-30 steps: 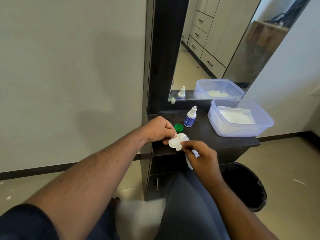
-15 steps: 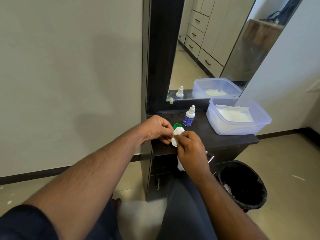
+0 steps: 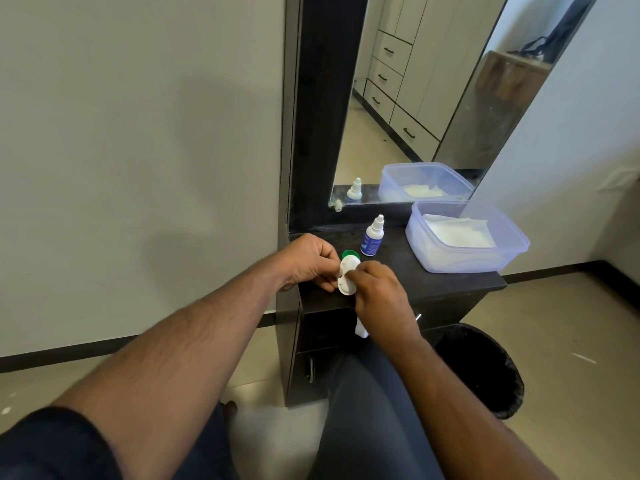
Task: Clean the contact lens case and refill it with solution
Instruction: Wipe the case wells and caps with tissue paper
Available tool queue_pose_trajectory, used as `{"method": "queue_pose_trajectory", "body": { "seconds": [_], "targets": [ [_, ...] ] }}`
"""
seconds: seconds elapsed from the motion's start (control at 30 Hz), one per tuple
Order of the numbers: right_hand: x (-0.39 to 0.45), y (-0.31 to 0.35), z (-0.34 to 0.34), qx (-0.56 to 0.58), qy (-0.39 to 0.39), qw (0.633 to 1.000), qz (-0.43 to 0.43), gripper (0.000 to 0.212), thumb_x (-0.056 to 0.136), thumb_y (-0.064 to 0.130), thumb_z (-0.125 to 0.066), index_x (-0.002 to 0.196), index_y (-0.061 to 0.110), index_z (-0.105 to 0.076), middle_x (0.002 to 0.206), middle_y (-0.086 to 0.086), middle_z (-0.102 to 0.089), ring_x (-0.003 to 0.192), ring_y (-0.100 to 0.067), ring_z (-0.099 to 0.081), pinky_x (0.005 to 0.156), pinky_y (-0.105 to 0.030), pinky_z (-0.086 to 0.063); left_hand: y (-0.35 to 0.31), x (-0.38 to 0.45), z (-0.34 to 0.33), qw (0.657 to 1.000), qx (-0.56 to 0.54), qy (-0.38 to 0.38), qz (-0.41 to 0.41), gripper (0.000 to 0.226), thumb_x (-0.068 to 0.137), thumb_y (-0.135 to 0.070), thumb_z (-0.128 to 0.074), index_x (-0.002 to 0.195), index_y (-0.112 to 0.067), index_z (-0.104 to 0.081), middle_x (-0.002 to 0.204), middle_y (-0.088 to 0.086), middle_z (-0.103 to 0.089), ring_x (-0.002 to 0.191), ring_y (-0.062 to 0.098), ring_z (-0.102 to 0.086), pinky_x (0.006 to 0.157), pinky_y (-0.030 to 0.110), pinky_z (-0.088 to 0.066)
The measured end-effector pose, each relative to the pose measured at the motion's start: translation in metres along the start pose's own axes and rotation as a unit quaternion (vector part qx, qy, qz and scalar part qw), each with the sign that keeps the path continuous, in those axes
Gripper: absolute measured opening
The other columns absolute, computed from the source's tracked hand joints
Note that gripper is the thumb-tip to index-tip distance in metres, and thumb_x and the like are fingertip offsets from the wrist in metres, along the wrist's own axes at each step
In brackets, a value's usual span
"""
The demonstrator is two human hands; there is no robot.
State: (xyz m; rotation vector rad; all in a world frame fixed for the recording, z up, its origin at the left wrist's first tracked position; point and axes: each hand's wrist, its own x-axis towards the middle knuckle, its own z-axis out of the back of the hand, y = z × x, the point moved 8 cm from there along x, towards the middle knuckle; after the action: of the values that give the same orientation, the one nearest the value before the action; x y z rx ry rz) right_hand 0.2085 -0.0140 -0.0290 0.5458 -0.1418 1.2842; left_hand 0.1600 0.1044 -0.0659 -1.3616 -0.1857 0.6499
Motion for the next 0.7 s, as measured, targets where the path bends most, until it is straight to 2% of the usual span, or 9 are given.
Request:
{"method": "queue_pose_trajectory", "body": {
  "seconds": [0.07, 0.17, 0.27, 0.33, 0.4, 0.53, 0.57, 0.67, 0.7],
  "targets": [
    [0.004, -0.012, 0.002, 0.033, -0.006, 0.998, -0.047, 0.023, 0.083, -0.003, -0.062, 0.104, 0.000, -0.070, 0.099, -0.014, -0.066, 0.092, -0.027, -0.060, 0.080, -0.027, -0.045, 0.001, 0.000, 0.001, 1.000, -0.006, -0.008, 0.001, 0.012, 0.080, 0.006, -0.063, 0.072, -0.001, -0.067, 0.077, 0.014, -0.068, 0.066, 0.019, -0.069, 0.063, 0.027, -0.060],
    [0.002, -0.018, 0.003, 0.077, -0.018, 0.993, -0.082, 0.023, 0.089, 0.004, -0.058, 0.109, 0.004, -0.069, 0.106, -0.010, -0.067, 0.097, -0.020, -0.060, 0.084, -0.017, -0.040, 0.001, 0.000, 0.003, 1.000, -0.018, -0.021, -0.007, 0.014, 0.080, 0.007, -0.063, 0.070, -0.003, -0.066, 0.077, 0.015, -0.067, 0.067, 0.021, -0.068, 0.064, 0.028, -0.060],
    [-0.007, -0.026, 0.008, 0.146, -0.053, 0.977, -0.143, 0.021, 0.089, 0.007, -0.060, 0.107, 0.008, -0.071, 0.107, -0.005, -0.069, 0.094, -0.009, -0.060, 0.085, -0.013, -0.040, 0.003, -0.001, 0.007, 0.998, -0.046, -0.044, -0.013, 0.012, 0.080, 0.007, -0.064, 0.072, -0.002, -0.066, 0.089, 0.022, -0.068, 0.065, 0.019, -0.068, 0.059, 0.026, -0.059],
    [-0.006, -0.032, 0.010, 0.167, -0.062, 0.969, -0.169, 0.020, 0.089, 0.007, -0.062, 0.106, 0.009, -0.072, 0.107, -0.005, -0.070, 0.094, -0.008, -0.060, 0.087, -0.015, -0.042, 0.003, -0.001, 0.009, 0.997, -0.055, -0.056, -0.014, 0.011, 0.080, 0.006, -0.065, 0.073, -0.003, -0.067, 0.094, 0.022, -0.069, 0.064, 0.018, -0.069, 0.060, 0.025, -0.058],
    [-0.002, -0.027, 0.011, 0.157, -0.056, 0.974, -0.152, 0.020, 0.089, 0.007, -0.062, 0.106, 0.008, -0.072, 0.106, -0.006, -0.069, 0.096, -0.012, -0.061, 0.088, -0.017, -0.042, 0.004, 0.000, 0.009, 0.997, -0.055, -0.057, -0.013, 0.010, 0.080, 0.006, -0.065, 0.074, -0.002, -0.067, 0.093, 0.021, -0.069, 0.066, 0.019, -0.069, 0.061, 0.026, -0.059],
    [0.003, 0.001, -0.001, 0.054, 0.001, 0.999, -0.003, 0.019, 0.087, 0.006, -0.062, 0.103, 0.007, -0.072, 0.099, -0.008, -0.068, 0.093, -0.021, -0.060, 0.080, -0.020, -0.039, 0.002, 0.000, 0.001, 1.000, 0.010, -0.017, -0.018, 0.005, 0.081, 0.001, -0.067, 0.077, -0.002, -0.069, 0.079, 0.013, -0.069, 0.071, 0.021, -0.069, 0.064, 0.028, -0.058],
    [0.002, -0.001, -0.002, 0.044, 0.001, 0.999, 0.002, 0.018, 0.086, 0.005, -0.063, 0.101, 0.006, -0.073, 0.097, -0.009, -0.068, 0.092, -0.022, -0.060, 0.078, -0.021, -0.039, 0.001, -0.001, 0.000, 1.000, 0.011, -0.017, -0.018, 0.007, 0.081, 0.001, -0.067, 0.075, -0.003, -0.069, 0.077, 0.012, -0.068, 0.071, 0.022, -0.069, 0.065, 0.029, -0.059],
    [0.003, -0.020, 0.005, 0.059, -0.027, 0.996, -0.063, 0.017, 0.085, 0.002, -0.061, 0.097, 0.004, -0.073, 0.096, -0.010, -0.068, 0.090, -0.023, -0.061, 0.077, -0.020, -0.039, 0.002, 0.000, 0.003, 0.999, -0.014, -0.035, -0.015, 0.015, 0.080, 0.006, -0.063, 0.069, -0.004, -0.065, 0.075, 0.016, -0.066, 0.068, 0.023, -0.068, 0.064, 0.029, -0.060],
    [0.003, -0.017, 0.004, 0.054, -0.016, 0.997, -0.053, 0.017, 0.085, 0.001, -0.062, 0.098, 0.004, -0.072, 0.096, -0.010, -0.068, 0.090, -0.023, -0.061, 0.078, -0.021, -0.039, 0.001, 0.000, 0.003, 0.999, -0.015, -0.034, -0.014, 0.015, 0.080, 0.007, -0.063, 0.070, -0.003, -0.066, 0.077, 0.017, -0.065, 0.068, 0.023, -0.067, 0.063, 0.028, -0.060]
  ]
}}
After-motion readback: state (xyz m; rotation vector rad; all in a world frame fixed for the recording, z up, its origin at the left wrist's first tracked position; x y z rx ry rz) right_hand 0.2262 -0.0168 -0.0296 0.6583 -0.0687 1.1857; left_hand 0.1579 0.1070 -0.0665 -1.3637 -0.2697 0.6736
